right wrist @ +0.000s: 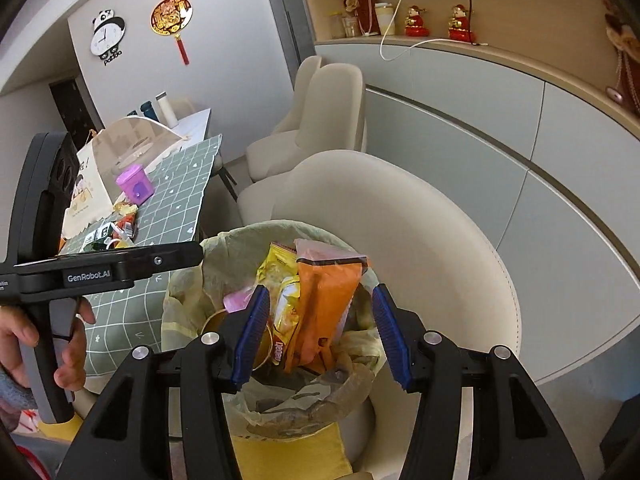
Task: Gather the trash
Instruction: 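Carry both items over the yellow-lined bin and open both grippers, then move both tools back toward the snacks on the table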
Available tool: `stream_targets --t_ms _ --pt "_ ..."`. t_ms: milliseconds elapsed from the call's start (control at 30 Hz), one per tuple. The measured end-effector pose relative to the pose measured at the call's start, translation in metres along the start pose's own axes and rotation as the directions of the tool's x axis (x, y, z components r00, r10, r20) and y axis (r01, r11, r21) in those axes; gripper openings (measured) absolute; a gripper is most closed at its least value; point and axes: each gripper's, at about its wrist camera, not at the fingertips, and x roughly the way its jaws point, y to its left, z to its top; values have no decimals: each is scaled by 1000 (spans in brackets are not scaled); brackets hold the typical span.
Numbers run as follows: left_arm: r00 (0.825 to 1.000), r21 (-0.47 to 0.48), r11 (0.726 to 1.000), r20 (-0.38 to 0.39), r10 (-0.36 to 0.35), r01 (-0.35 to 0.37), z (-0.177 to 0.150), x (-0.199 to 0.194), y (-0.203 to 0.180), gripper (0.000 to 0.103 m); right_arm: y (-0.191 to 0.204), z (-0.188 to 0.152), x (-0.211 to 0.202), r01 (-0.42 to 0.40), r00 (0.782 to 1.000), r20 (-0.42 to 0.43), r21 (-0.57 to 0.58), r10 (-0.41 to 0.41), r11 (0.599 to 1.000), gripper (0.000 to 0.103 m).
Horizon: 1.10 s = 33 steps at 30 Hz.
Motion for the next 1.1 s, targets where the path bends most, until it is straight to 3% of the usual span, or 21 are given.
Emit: stream_targets --t_ms 67,233,367,500,600,900,967,1100 --pt "1000 -6 1000 22 17 -17 -2 -9 2 44 1 -1 0 -7 1000 2 0 7 1000 50" --pt "986 12 990 96 138 -140 -13 -42 20 44 21 5 2 -36 999 16 -16 37 999 50" --pt "959 -25 967 130 253 -252 -24 -72 53 44 52 12 7 -60 997 40 -53 62 997 51" --pt "913 -52 926 157 377 -374 -34 -101 90 44 92 19 15 -111 991 58 -119 118 987 58" --pt "900 -98 914 158 406 -395 -40 -120 119 44 125 24 29 -151 987 25 -161 157 975 58" --pt "892 -217 890 129 434 -401 -56 -161 224 44 225 33 76 -213 977 -52 -207 207 955 58" --pt "901 -232 895 125 415 -381 -58 -166 245 44 244 35 88 -207 978 -80 -208 194 956 58" --pt "938 -248 931 154 310 -267 -61 -178 307 44 281 38 112 -209 976 -110 -220 189 953 58"
